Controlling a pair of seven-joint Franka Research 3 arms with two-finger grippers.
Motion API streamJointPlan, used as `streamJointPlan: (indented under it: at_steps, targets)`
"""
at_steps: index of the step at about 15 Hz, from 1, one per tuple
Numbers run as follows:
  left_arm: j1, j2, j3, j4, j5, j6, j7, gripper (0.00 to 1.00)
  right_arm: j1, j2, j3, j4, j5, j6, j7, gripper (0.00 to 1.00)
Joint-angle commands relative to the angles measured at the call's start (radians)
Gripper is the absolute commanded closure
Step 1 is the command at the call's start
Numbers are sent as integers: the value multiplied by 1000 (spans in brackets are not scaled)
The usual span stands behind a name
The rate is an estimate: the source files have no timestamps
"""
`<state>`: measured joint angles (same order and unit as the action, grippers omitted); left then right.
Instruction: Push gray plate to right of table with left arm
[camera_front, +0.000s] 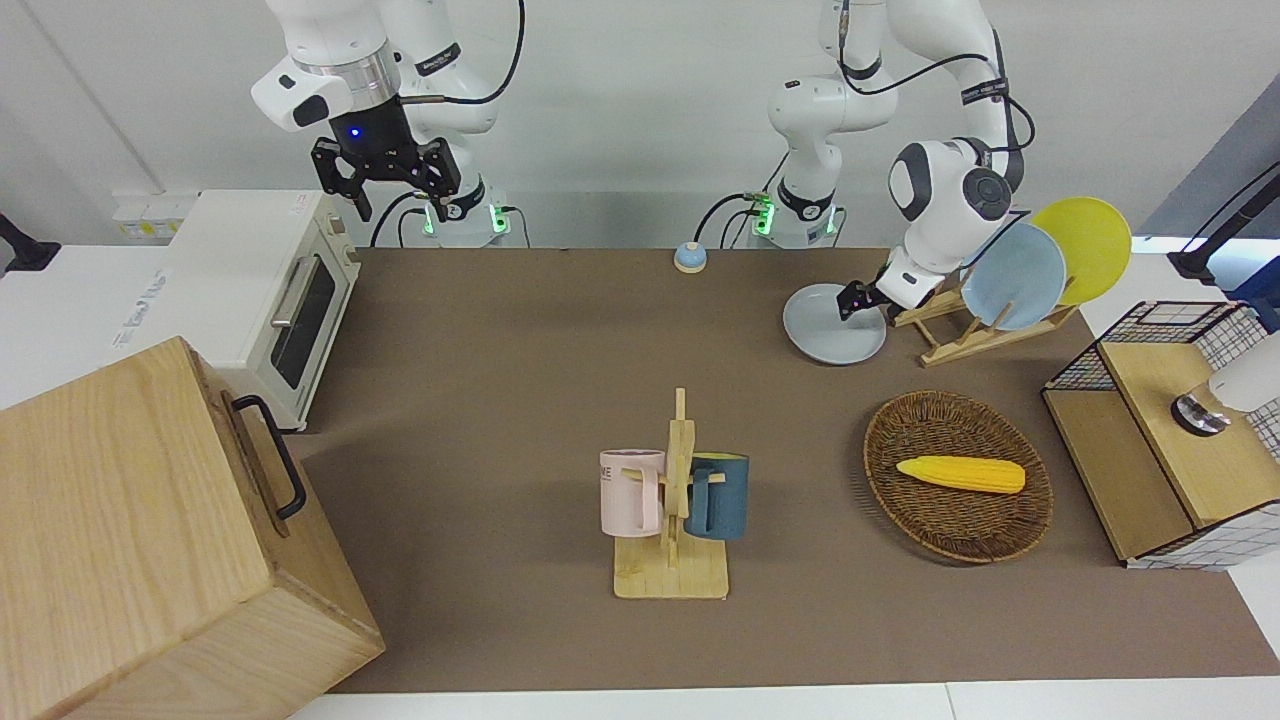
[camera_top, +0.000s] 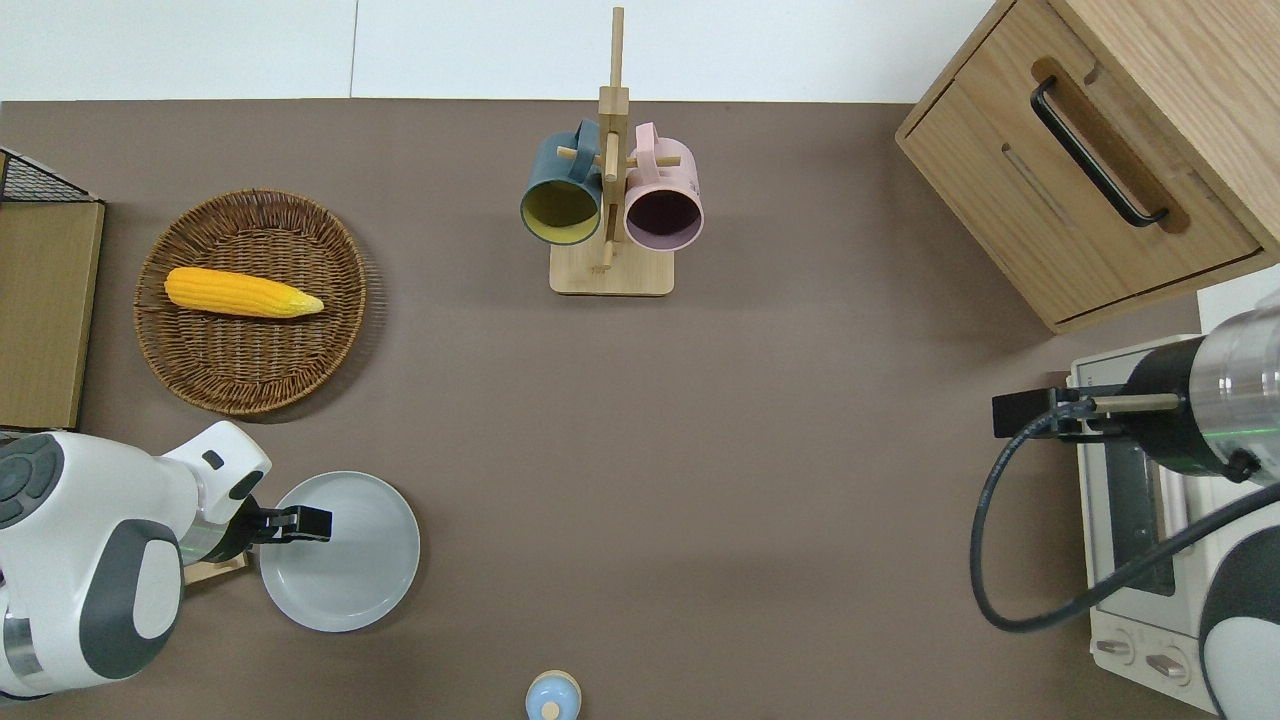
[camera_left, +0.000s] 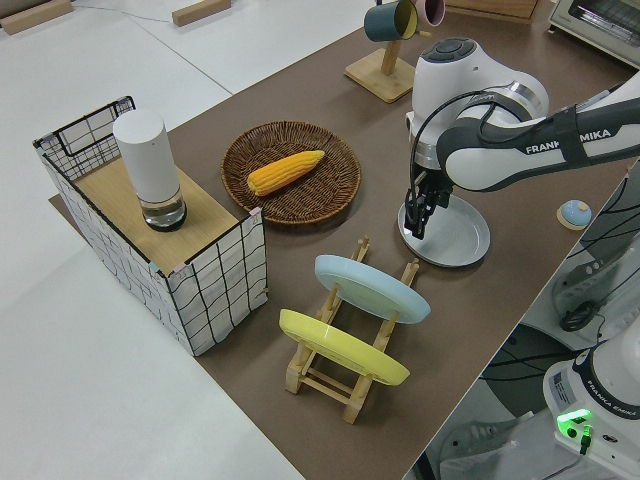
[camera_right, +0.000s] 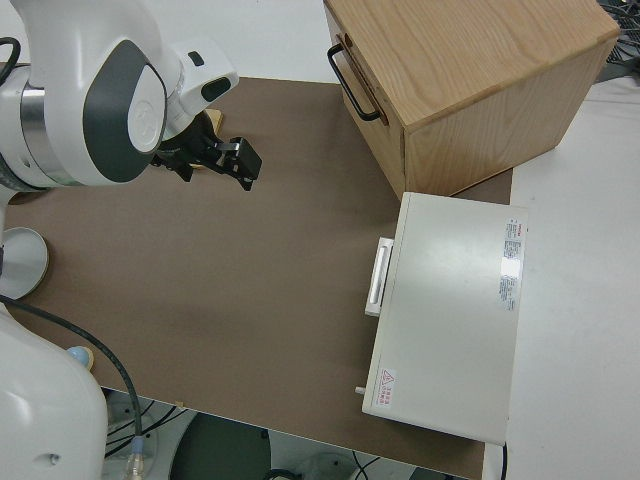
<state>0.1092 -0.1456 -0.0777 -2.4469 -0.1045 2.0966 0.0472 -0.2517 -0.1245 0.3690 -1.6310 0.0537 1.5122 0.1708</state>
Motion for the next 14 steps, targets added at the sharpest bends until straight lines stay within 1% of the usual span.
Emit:
streamJointPlan:
  at_steps: [1, 2, 5, 7, 9, 12, 14]
  targets:
    - [-8, -9, -4, 2, 3, -13, 0, 21, -24, -27, 14, -27, 21, 0, 10, 5]
    - [-5, -3, -11, 0, 22, -9, 16, 23, -24, -27, 14, -27, 21, 0, 10, 5]
    - [3, 15, -11, -12, 37, 37, 147, 34, -24, -27, 14, -27, 21, 0, 10, 5]
    - [6, 27, -11, -27, 89, 101, 229, 38, -24, -27, 14, -27, 21, 0, 10, 5]
    - [23, 35, -7, -38, 91, 114, 241, 38, -24, -27, 14, -27, 21, 0, 10, 5]
    - [24, 40, -2, -72, 91, 134, 240, 46, -24, -27, 14, -27, 21, 0, 10, 5]
    - [21, 53, -2, -92, 91, 164, 240, 101, -24, -27, 14, -27, 21, 0, 10, 5]
